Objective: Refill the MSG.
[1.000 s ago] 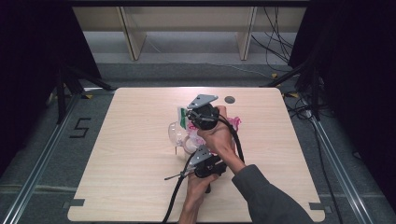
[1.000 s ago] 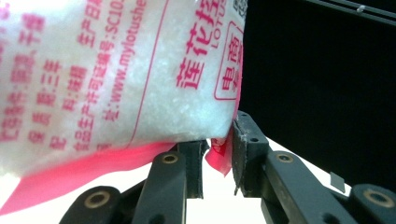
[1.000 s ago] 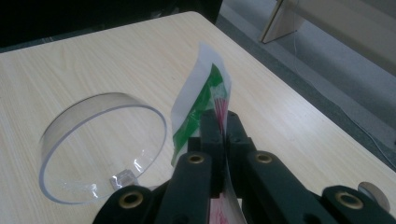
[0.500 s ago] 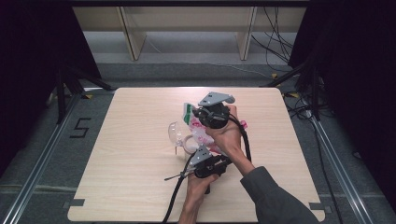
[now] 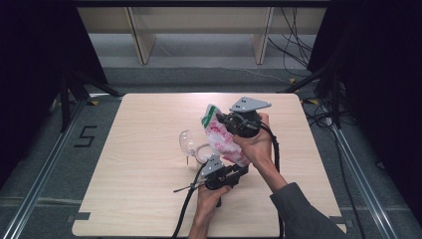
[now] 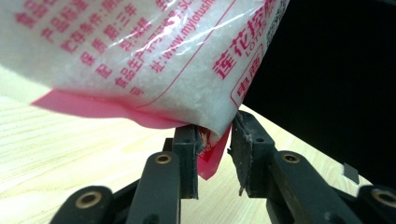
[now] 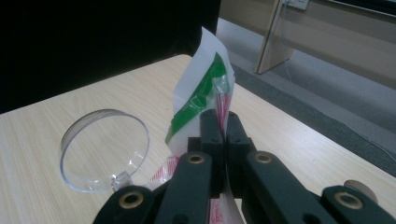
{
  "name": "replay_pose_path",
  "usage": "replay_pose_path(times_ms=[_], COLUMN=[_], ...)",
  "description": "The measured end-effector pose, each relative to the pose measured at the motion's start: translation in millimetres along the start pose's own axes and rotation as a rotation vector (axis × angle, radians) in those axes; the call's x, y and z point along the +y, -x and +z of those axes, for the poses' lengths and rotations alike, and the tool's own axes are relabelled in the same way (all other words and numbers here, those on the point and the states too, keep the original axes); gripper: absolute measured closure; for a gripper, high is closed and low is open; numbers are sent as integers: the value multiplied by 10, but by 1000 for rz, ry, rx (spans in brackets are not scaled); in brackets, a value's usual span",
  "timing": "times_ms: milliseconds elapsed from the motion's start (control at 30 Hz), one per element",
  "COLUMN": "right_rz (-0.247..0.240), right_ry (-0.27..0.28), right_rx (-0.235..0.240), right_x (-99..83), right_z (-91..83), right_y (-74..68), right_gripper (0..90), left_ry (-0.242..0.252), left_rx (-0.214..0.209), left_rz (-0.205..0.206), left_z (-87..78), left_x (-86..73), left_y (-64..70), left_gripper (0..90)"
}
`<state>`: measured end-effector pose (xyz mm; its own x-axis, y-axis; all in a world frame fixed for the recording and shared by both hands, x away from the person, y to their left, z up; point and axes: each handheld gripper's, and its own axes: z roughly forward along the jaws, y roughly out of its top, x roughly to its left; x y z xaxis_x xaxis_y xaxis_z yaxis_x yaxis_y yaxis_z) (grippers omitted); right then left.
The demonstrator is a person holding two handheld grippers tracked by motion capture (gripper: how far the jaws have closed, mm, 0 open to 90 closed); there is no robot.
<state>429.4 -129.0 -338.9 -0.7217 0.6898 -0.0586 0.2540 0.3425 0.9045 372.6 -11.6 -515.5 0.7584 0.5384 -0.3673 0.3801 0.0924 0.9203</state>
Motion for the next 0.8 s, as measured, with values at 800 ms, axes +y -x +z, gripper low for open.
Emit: replay_pose_path(times_ms=[800], right_rz=[43], right_ry=[118], right_rx=[16], right_x=[-207], right_z=[-303], right_y=[191], right_gripper=[900], left_ry=[-11], left_rx=[28], left_rz=[-25], left_z=[-80], left_x=[39], left_y=[-12], left_gripper=[611])
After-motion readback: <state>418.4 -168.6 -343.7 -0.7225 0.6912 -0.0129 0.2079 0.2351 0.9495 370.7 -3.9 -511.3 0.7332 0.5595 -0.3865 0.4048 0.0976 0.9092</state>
